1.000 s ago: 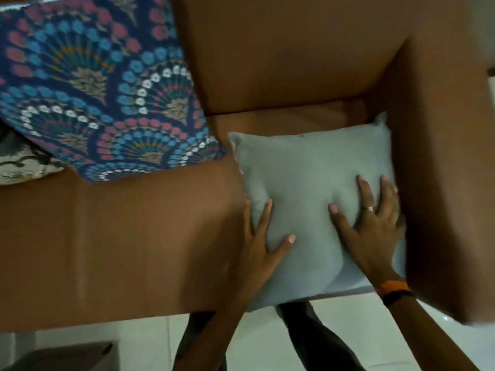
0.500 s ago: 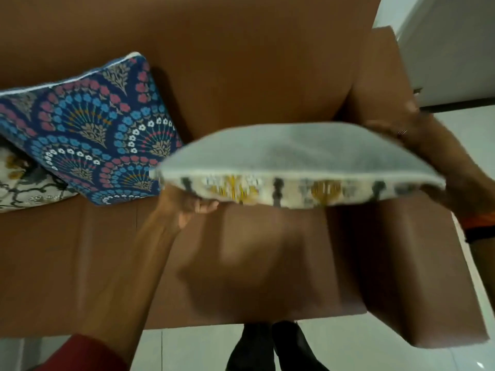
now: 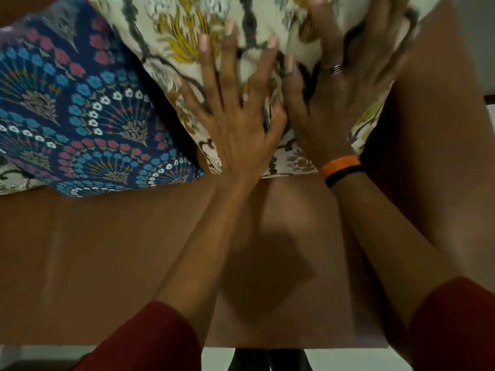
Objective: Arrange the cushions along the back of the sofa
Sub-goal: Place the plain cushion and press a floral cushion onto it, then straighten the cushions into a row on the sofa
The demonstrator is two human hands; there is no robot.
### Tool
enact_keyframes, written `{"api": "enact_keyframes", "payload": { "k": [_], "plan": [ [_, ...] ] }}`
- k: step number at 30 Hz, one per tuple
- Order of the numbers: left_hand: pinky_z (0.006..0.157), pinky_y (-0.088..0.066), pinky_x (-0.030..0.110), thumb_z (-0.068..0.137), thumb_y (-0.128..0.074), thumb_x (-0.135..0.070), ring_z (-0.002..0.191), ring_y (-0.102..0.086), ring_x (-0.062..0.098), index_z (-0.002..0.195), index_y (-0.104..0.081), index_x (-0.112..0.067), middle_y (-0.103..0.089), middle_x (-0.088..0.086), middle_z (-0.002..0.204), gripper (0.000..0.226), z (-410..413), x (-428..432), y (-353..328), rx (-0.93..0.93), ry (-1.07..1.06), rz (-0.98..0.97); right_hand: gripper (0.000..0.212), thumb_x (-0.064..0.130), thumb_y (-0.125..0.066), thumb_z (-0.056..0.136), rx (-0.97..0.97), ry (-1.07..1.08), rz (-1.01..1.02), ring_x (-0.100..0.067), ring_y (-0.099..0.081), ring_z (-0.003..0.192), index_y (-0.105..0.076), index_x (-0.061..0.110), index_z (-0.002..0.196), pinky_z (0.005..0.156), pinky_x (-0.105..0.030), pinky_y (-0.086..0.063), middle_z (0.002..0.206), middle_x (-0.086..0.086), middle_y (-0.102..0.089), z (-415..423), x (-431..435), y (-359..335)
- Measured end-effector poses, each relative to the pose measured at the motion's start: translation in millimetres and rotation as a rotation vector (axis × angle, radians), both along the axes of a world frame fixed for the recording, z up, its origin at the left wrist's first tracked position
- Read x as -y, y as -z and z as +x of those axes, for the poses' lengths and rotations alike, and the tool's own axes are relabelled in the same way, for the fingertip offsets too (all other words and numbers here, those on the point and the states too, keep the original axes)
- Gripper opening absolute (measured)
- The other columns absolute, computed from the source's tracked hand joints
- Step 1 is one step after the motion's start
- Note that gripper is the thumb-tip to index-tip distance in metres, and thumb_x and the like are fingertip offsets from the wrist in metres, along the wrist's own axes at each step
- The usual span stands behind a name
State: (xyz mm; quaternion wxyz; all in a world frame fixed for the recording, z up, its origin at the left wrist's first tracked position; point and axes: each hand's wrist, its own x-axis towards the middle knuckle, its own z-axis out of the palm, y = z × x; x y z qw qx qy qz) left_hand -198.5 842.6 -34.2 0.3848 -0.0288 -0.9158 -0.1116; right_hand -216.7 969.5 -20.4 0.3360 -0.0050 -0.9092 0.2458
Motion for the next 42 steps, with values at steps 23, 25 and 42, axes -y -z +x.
{"api": "enact_keyframes", "payload": {
  "k": [23,25,42],
  "plan": [
    [0.123,-0.044,0.052,0.045,-0.102,-0.057,0.150,-0.046,0.017,0.151,-0.006,-0.048,-0.034,0.001,0.168,0.143,28,61,-21,0.471,0.254,1.381,0.090,0.050,-0.105,0.063,0.484,-0.442,-0.494,-0.005,-0.063,0.138,-0.051,0.062,0.134,0.117,-0.030,-0.054,0.142,0.022,-0.067,22,-89,-122],
    [0.122,-0.046,0.051,0.050,-0.103,-0.045,0.149,-0.047,0.017,0.155,0.000,-0.047,-0.032,0.002,0.169,0.147,30,56,-10,0.484,0.218,1.461,0.100,0.045,-0.104,0.066,0.496,-0.481,-0.324,-0.020,-0.058,0.145,-0.055,0.025,0.151,0.124,-0.043,-0.049,0.153,-0.001,-0.063,12,-86,-125],
    [0.123,-0.041,0.050,0.075,-0.090,-0.060,0.146,-0.044,0.021,0.153,-0.033,-0.021,-0.041,0.007,0.153,0.105,100,300,-1,0.089,-0.092,0.800,0.044,0.057,-0.084,0.088,0.402,-0.172,-0.606,0.001,-0.074,0.100,-0.075,0.022,0.113,0.094,-0.012,-0.056,0.103,0.012,-0.080,130,152,-30]
  ]
}}
